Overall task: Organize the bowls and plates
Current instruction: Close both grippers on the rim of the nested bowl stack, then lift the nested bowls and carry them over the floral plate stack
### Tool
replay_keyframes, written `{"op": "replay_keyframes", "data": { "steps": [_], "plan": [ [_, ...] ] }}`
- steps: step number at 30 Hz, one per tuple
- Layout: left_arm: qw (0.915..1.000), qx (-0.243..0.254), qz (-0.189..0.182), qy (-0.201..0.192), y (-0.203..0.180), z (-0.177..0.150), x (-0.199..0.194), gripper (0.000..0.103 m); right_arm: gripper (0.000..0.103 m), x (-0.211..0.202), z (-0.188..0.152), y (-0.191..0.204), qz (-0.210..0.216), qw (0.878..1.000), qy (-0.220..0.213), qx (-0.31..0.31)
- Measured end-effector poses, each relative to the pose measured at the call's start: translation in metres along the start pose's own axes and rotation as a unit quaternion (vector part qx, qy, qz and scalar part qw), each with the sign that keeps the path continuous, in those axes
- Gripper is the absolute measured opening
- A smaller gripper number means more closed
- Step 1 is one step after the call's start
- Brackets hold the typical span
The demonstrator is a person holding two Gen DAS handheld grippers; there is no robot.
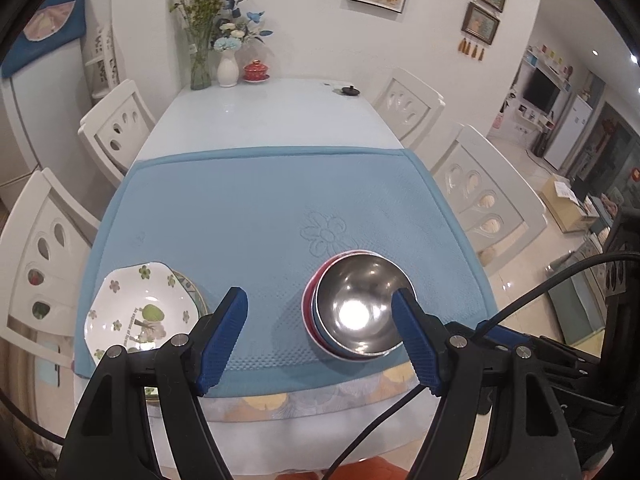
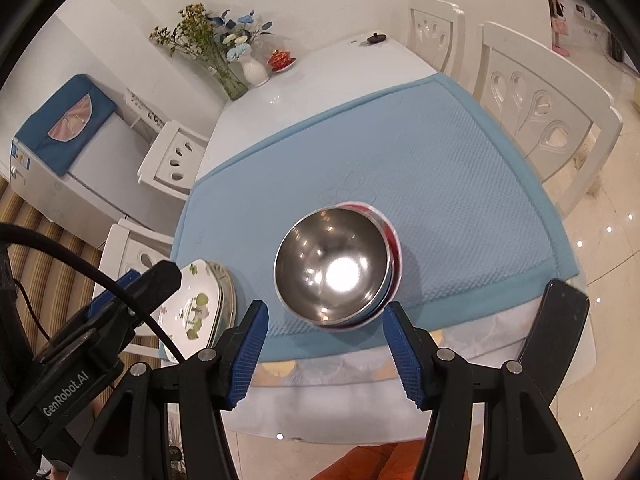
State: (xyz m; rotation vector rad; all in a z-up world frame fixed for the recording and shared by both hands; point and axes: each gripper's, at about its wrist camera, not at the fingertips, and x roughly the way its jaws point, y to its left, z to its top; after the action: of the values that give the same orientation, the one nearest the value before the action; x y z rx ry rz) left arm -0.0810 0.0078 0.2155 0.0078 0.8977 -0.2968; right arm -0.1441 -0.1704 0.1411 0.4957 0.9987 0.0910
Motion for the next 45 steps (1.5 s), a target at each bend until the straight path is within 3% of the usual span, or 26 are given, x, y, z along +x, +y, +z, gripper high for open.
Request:
{"op": "replay_keyframes", "data": {
  "steps": [12, 18, 24, 27, 34, 45],
  "plan": [
    [0.9992, -0.001, 0.038, -0.016, -0.006, 0.011, 0.013, 0.073, 0.058, 0.021, 0.028, -0.007, 0.013, 0.999, 0.021, -0.021],
    [0.9985, -0.032, 0.044, 0.002, 0.010, 0.013, 0.029, 0.073, 0.058, 0.030, 0.041, -0.017, 0.011, 0.999, 0.026, -0.021],
    [0.9967, -0.072, 0.026, 0.028, 0.031, 0.009, 0.046, 0.073, 0.058, 0.036, 0.063, -0.046, -0.004, 1.000, 0.019, 0.001],
    [0.9963, -0.071, 0.013, 0.046, 0.033, 0.004, 0.060, 0.073, 0.058, 0.051, 0.069, -0.055, -0.010, 0.999, 0.037, 0.009],
    [0.9905, -0.091, -0.007, 0.103, 0.037, -0.012, 0.106, 0.073, 0.058, 0.090, 0.057, -0.046, -0.011, 0.995, 0.099, -0.016],
    [0.9884, -0.089, -0.009, 0.123, 0.030, -0.021, 0.127, 0.073, 0.058, 0.119, 0.050, -0.043, -0.020, 0.991, 0.131, -0.035]
  ]
}}
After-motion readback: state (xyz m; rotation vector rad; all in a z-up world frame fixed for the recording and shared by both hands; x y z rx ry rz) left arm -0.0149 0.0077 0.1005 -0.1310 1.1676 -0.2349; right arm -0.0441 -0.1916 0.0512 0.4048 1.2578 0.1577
